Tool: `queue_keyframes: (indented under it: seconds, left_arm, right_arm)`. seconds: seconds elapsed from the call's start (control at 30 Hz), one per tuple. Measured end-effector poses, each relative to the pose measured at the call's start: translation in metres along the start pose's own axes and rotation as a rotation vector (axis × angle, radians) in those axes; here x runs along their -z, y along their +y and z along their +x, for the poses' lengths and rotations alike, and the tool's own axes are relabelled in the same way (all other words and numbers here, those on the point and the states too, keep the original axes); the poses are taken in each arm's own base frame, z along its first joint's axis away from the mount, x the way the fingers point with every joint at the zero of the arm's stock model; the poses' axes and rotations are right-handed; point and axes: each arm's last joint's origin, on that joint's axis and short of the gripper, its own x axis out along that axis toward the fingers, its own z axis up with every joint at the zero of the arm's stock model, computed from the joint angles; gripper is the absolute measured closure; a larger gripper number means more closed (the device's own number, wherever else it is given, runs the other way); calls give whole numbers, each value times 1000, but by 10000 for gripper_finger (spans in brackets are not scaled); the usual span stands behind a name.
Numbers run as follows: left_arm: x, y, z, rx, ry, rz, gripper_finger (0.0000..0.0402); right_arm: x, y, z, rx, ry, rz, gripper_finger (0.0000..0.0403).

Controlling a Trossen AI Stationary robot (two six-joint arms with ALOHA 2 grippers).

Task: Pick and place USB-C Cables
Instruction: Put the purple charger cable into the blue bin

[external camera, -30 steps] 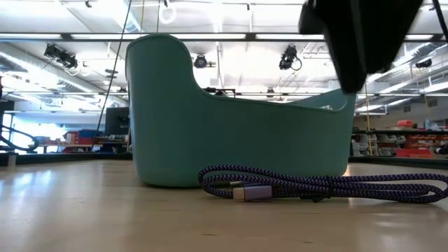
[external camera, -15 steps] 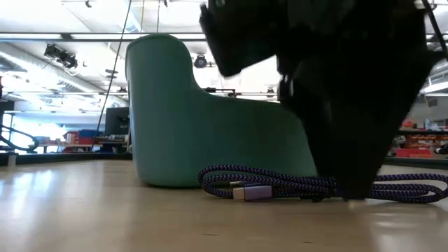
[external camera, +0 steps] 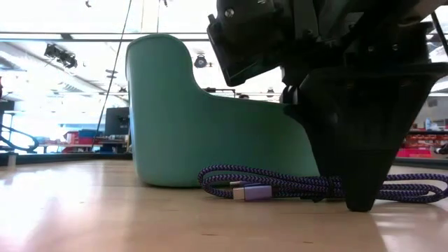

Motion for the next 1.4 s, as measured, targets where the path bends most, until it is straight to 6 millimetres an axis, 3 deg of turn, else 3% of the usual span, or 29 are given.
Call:
queue_keyframes:
  seconds: [0.1, 0.3, 0.43, 0.6, 0.67, 0.8, 0.93, 1.03, 1.1, 1.3, 1.4]
  left_arm:
    - [0, 0, 0, 0, 0, 0, 253]
    - [0, 0, 0, 0, 0, 0, 253]
    - [0, 0, 0, 0, 0, 0, 253]
    - [0, 0, 0, 0, 0, 1, 253]
    - [0, 0, 0, 0, -1, 2, 253]
    - [0, 0, 0, 0, 0, 4, 253]
    - [0, 0, 0, 0, 0, 11, 253]
    - [0, 0, 0, 0, -1, 26, 253]
    - [0, 0, 0, -1, -1, 27, 253]
    - [0, 0, 0, 0, -1, 27, 253]
    - [0, 0, 0, 0, -1, 26, 253]
  right_arm:
    - [-1, -3, 0, -8, 16, -7, 261]
    - [-3, -8, 1, -14, 41, -36, 384]
    - [-3, -8, 0, -18, 43, -30, 386]
    - [-4, -4, -20, -52, 58, -12, 387]
    - [-1, -2, -39, -67, 49, 14, 387]
    - [5, 3, -103, -147, -82, 67, 387]
    - [16, 2, -150, -165, -216, 145, 387]
    - [29, -10, -188, -148, -319, 176, 387]
    - [31, -24, -198, -100, -351, 186, 387]
    - [14, -72, -208, 0, -356, 77, 387]
    - [-8, -96, -198, 19, -337, -26, 387]
